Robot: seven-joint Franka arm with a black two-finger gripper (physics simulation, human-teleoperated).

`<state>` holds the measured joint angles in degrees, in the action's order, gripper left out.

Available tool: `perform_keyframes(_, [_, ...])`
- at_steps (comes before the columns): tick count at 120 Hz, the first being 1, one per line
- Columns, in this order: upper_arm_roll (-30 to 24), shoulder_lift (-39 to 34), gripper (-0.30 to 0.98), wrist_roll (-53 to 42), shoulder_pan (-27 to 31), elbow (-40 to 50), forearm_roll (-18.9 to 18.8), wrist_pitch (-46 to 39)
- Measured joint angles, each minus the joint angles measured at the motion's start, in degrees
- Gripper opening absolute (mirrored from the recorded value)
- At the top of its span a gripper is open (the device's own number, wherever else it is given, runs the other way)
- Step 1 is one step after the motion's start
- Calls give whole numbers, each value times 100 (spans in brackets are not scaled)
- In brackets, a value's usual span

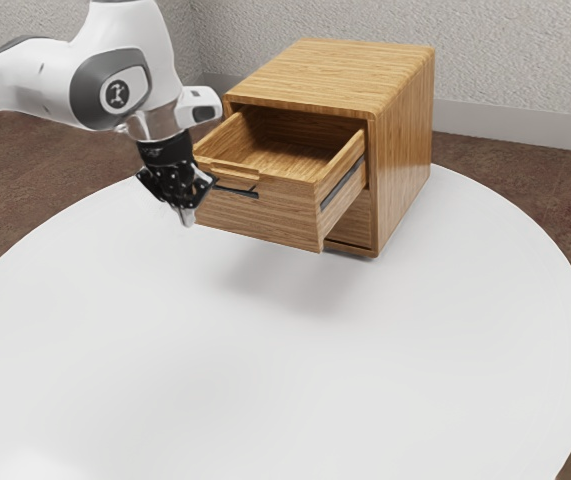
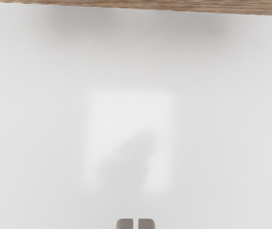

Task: Push the drawer handle with one arm to close the drawer

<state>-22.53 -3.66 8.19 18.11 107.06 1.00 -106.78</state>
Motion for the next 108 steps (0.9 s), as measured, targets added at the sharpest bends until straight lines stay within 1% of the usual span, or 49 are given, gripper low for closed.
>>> perform_keyframes(22, [3, 132, -10, 48, -94, -279, -120, -117])
perform_keyframes(61, [30, 725, -10, 109, -210, -791, -518, -152])
perform_keyframes(81, [44, 998, -10, 129, -436, -1050, -747, -149])
perform_keyframes(108, [64, 1311, -10, 139, -479, -1423, -939, -45])
